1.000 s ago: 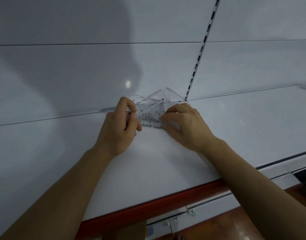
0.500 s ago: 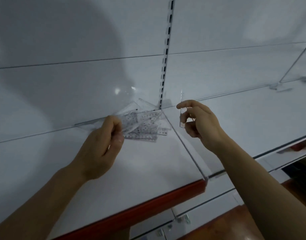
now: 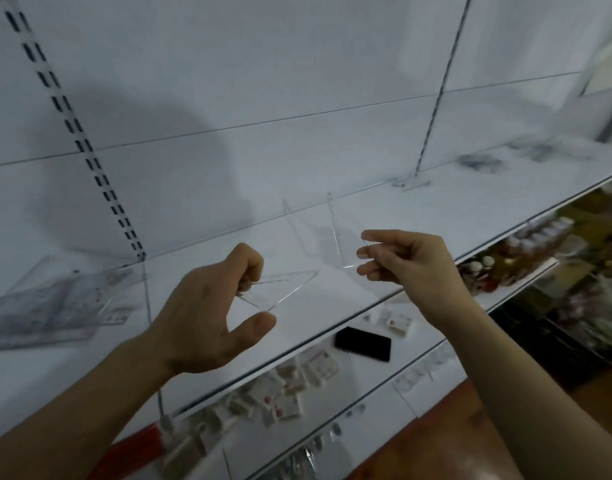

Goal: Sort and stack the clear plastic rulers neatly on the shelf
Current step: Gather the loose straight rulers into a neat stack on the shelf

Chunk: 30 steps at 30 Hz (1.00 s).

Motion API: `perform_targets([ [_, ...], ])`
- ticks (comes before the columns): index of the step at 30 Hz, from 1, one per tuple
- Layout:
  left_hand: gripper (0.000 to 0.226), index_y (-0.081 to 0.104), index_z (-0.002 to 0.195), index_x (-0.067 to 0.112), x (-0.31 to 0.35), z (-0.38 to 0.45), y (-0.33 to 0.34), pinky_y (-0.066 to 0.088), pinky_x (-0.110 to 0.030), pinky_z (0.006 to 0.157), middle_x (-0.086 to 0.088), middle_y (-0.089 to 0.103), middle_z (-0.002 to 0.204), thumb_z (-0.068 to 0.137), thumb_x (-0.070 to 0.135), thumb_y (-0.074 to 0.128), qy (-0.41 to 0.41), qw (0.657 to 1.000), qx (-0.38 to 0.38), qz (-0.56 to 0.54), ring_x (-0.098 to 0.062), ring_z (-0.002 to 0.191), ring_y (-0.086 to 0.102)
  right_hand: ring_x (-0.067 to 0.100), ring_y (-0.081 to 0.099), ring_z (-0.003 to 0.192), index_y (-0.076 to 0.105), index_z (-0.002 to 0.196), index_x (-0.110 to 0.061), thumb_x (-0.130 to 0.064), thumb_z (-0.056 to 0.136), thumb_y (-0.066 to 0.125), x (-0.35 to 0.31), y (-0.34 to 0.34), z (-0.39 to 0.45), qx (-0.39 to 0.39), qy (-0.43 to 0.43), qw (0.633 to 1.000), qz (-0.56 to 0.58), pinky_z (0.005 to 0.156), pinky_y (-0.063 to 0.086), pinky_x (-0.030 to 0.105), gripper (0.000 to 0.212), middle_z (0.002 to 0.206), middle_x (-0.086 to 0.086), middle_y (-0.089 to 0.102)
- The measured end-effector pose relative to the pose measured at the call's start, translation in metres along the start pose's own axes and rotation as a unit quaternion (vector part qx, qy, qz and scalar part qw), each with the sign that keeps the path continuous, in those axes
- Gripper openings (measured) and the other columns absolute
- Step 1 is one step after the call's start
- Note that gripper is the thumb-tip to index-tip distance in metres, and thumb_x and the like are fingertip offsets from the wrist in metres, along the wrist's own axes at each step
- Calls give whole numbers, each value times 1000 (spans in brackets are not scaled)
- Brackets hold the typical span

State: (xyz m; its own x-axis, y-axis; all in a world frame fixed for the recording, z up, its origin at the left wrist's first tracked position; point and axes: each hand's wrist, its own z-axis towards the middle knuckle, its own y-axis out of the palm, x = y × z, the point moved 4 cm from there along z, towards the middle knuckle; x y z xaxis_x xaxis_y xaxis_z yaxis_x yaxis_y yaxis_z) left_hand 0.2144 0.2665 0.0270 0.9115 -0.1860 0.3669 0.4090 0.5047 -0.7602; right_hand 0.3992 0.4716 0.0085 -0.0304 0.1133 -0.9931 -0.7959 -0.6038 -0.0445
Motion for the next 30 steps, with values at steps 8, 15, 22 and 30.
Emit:
perform_targets([
  [8, 35, 37, 101, 34, 50, 100, 99, 43, -23, 55, 12, 47, 74, 79, 54, 55, 0, 1000, -11, 8, -11, 63, 50, 29, 77, 85, 68, 108, 0, 3, 99, 57, 13, -135, 9, 60, 46, 997, 25, 75, 64, 35, 14, 88, 16, 77],
  [15, 44, 48, 122, 24, 72, 182, 169, 51, -38, 67, 16, 54, 97, 86, 47, 55, 61, 997, -52, -23, -11, 78, 52, 31, 74, 69, 61, 100, 0, -10, 103, 56, 20, -220, 32, 110, 52, 991, -61, 60, 60, 34, 12, 78, 14, 76],
  [22, 51, 48, 129, 25, 49, 236, 215, 53, -32, 74, 17, 60, 108, 87, 51, 59, 85, 992, -93, -24, -7, 85, 56, 30, 72, 67, 65, 91, -2, -16, 98, 66, 36, -268, 84, 162, 33, 982, -86, 53, 55, 32, 15, 76, 10, 75],
  [30, 53, 55, 129, 19, 1, 294, 244, 56, -25, 76, 12, 64, 115, 88, 51, 64, 118, 986, -118, -2, 0, 92, 61, 17, 77, 81, 73, 94, -10, -5, 97, 64, 54, -292, 197, 144, 12, 982, -125, 81, 62, 42, 10, 84, 2, 78],
])
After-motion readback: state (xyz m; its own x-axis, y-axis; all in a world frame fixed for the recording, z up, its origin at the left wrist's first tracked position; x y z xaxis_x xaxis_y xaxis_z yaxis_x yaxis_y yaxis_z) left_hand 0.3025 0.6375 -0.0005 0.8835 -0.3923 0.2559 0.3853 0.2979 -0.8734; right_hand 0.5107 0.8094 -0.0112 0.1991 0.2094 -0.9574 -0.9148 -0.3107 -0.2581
